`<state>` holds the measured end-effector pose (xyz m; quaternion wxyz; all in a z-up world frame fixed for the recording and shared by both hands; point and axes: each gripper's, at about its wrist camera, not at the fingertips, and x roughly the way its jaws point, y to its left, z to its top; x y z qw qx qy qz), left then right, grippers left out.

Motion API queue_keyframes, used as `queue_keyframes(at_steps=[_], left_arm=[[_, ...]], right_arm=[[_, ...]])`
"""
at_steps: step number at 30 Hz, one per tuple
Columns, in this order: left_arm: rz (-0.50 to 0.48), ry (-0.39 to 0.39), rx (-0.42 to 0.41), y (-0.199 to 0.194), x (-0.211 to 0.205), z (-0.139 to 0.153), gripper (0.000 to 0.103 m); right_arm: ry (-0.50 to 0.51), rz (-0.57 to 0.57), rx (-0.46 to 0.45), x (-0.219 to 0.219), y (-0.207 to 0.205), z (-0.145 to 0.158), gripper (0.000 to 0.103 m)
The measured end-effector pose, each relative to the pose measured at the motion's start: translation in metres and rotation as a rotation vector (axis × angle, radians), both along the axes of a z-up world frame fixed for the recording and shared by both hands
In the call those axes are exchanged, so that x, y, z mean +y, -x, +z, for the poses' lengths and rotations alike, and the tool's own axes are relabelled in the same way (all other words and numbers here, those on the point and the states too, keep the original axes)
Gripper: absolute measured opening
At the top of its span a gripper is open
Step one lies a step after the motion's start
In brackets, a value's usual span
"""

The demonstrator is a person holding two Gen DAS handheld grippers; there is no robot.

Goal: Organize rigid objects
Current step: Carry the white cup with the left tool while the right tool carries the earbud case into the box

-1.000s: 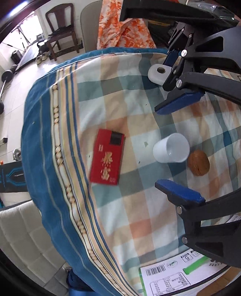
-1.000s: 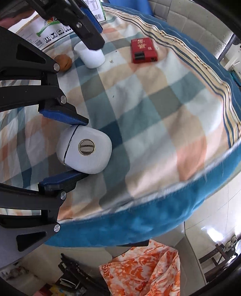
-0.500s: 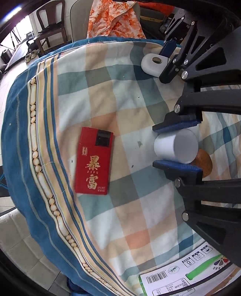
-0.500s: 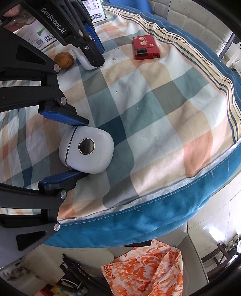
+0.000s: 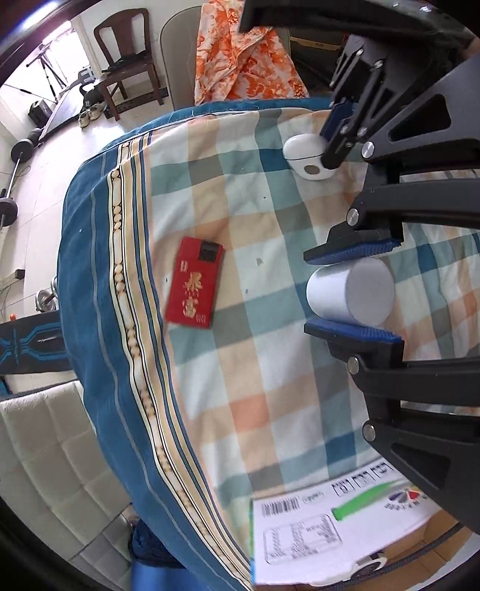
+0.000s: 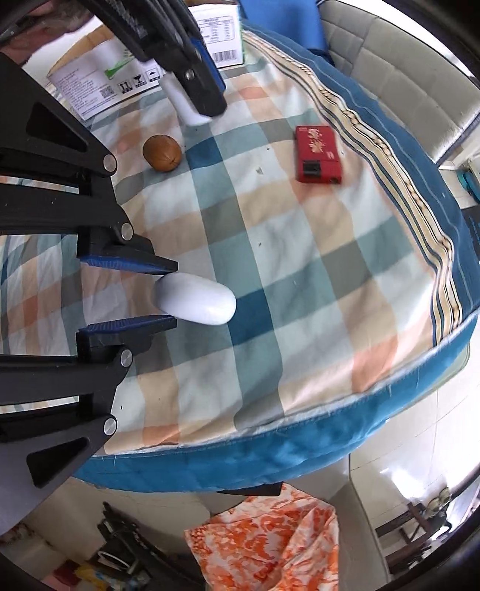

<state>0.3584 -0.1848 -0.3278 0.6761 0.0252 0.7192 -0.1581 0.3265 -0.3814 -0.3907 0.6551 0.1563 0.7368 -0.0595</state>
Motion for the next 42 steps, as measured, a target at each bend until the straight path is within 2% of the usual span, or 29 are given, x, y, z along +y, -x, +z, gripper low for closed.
queue_keyframes(at_steps=[4, 8, 16, 18, 23, 32, 37, 42], left_arm=[[0.018, 0.012, -0.006, 0.006, 0.013, 0.000, 0.028], [0.034, 0.026, -0.021, 0.007, 0.025, 0.014, 0.028], [0.069, 0.039, -0.097, 0.021, 0.058, 0.056, 0.028], [0.082, 0.036, -0.124, 0.028, 0.079, 0.070, 0.028], [0.117, 0.008, -0.190, 0.047, 0.126, 0.094, 0.028], [0.219, -0.014, -0.224, 0.074, 0.230, 0.104, 0.028], [0.283, -0.045, -0.198, 0.083, 0.293, 0.088, 0.028], [0.336, -0.070, -0.144, 0.086, 0.343, 0.060, 0.028]], right_arm=[[-0.036, -0.019, -0.013, -0.004, 0.007, 0.002, 0.023], [-0.058, 0.022, -0.035, 0.010, 0.016, 0.022, 0.023], [-0.079, 0.156, -0.168, 0.092, 0.027, 0.101, 0.023], [-0.084, 0.186, -0.193, 0.116, 0.029, 0.118, 0.023], [-0.094, 0.250, -0.222, 0.176, 0.033, 0.139, 0.022], [-0.100, 0.324, -0.219, 0.279, 0.046, 0.145, 0.022], [-0.115, 0.375, -0.200, 0.337, 0.046, 0.132, 0.021], [-0.145, 0.424, -0.168, 0.395, 0.040, 0.107, 0.020]])
